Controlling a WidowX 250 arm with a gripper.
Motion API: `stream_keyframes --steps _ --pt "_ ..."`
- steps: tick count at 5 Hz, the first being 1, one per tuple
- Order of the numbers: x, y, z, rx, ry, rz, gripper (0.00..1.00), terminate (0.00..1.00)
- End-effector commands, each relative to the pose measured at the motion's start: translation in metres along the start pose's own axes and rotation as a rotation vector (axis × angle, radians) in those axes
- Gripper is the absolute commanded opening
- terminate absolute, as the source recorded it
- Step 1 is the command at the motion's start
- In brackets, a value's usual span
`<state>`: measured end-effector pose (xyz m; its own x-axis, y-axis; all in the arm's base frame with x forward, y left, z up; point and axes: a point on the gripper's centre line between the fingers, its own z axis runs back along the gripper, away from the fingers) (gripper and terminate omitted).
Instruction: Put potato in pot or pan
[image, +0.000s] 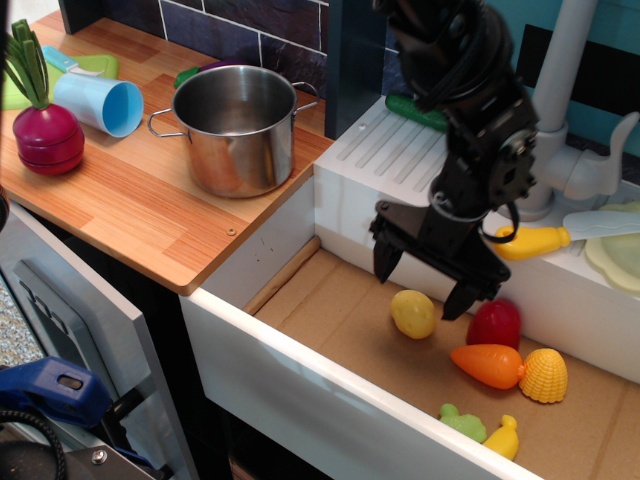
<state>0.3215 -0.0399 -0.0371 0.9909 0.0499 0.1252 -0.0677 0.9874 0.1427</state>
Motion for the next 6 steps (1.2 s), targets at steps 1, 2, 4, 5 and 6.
stream_keyframes --steps 1,2,4,5,6 --pt "0.009 0.001 -0.008 -0.031 -0.048 0.009 1.00 0.00" --pt "0.012 0.002 -0.015 -0.047 -0.058 0.000 1.00 0.00" --pt "0.013 -0.011 -0.033 -0.100 -0.088 0.011 1.00 0.00" --pt "0.019 -0.016 -0.042 -0.129 -0.069 0.022 1.00 0.00" --pt "0.022 -0.019 -0.039 -0.118 -0.071 0.028 0.00 0.00"
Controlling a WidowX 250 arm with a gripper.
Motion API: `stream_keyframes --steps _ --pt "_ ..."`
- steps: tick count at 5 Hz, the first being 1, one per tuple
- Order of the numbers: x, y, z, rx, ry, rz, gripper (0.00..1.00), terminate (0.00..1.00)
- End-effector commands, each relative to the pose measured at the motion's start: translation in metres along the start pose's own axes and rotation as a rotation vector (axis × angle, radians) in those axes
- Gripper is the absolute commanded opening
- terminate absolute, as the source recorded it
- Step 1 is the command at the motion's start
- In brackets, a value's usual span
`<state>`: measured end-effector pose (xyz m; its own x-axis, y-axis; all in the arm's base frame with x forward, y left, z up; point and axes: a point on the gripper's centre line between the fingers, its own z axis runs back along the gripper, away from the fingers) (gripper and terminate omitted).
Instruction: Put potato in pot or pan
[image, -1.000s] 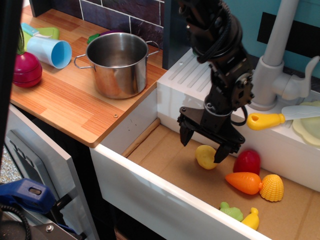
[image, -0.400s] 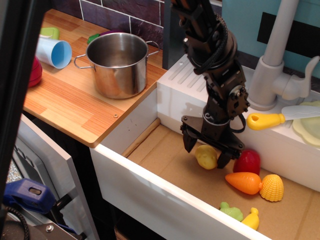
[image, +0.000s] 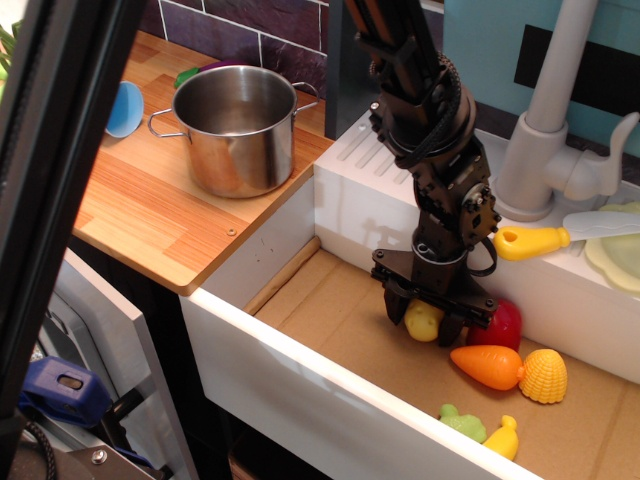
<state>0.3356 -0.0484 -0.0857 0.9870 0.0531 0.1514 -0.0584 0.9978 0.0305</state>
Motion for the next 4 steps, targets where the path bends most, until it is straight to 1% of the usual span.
stream_keyframes --steps 1,2,3,4 --pt "0.012 -0.004 0.042 0.066 -0.002 0.034 0.00 0.00" --pt "0.006 0.013 0.071 0.149 0.011 0.031 0.00 0.00" --pt "-0.003 0.039 0.090 0.233 -0.021 0.015 0.00 0.00" --pt "0.000 0.064 0.110 0.318 -0.078 -0.020 0.00 0.00"
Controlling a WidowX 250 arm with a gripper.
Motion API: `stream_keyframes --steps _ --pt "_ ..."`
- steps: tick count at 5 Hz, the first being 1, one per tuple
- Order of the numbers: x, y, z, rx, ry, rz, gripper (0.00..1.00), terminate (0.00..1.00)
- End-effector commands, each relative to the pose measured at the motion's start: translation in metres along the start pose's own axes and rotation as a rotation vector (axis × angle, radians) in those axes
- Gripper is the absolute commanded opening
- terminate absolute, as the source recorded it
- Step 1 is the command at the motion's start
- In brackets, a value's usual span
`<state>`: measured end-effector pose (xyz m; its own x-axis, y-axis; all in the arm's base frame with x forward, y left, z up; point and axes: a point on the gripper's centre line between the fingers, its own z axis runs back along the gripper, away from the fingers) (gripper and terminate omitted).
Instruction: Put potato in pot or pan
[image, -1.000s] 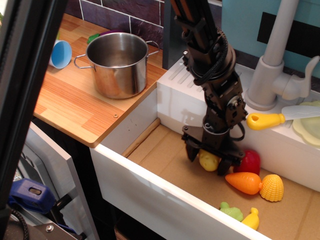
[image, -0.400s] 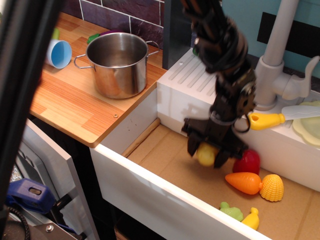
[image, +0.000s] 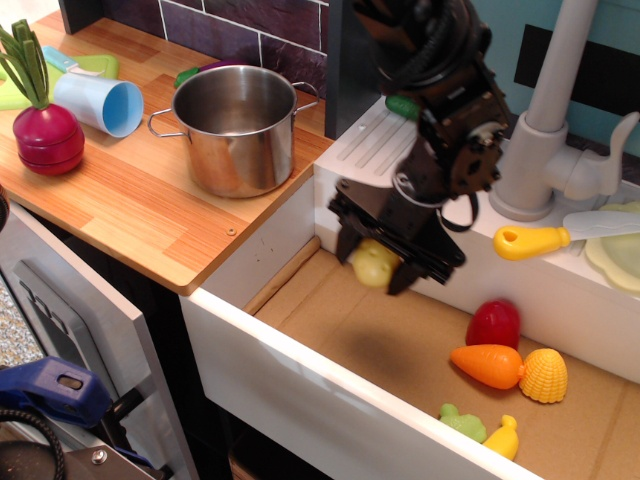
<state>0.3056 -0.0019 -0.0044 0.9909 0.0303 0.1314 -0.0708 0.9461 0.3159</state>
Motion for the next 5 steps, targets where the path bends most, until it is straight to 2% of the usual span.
stream_keyframes --steps 1,2,3,4,5 --pt "0.027 0.054 0.041 0.097 -0.119 -0.020 0.00 0.00" --pt "0.049 0.085 0.058 0.167 -0.143 -0.083 0.00 0.00" --pt "0.072 0.115 0.083 0.242 -0.138 -0.162 0.00 0.00" --pt "0.081 0.137 0.108 0.285 -0.136 -0.192 0.00 0.00" --pt "0.082 0.155 0.116 0.277 -0.133 -0.215 0.00 0.00"
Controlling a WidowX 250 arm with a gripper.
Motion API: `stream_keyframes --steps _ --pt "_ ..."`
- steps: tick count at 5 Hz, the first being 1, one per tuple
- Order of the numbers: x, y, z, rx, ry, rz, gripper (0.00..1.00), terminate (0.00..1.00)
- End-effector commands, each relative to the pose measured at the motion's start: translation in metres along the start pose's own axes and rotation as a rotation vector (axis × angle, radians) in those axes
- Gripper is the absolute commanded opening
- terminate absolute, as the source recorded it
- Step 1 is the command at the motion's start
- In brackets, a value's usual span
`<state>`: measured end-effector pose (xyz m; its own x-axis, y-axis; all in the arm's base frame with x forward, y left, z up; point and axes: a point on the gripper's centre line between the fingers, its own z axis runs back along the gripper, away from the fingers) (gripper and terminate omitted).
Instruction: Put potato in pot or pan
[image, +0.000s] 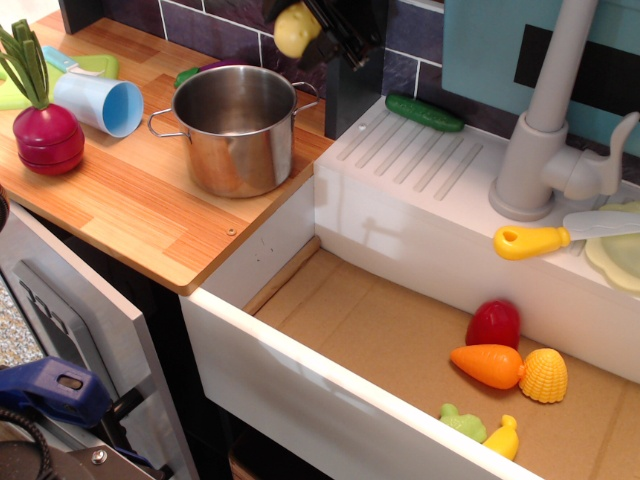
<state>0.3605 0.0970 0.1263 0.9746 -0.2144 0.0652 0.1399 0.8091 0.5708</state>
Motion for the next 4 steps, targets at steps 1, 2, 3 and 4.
stream_keyframes --steps 1,2,3,4 --pt "-0.0016 0.0407 0.0156 0.027 -0.094 0.017 0.00 0.00" --pt "-0.0105 0.0489 0.0123 0.012 -0.105 0.007 1.00 0.00" --pt "-0.0105 0.0489 0.0123 0.012 -0.105 0.007 1.00 0.00" --pt "-0.0105 0.0489 0.0123 0.012 -0.105 0.007 1.00 1.00"
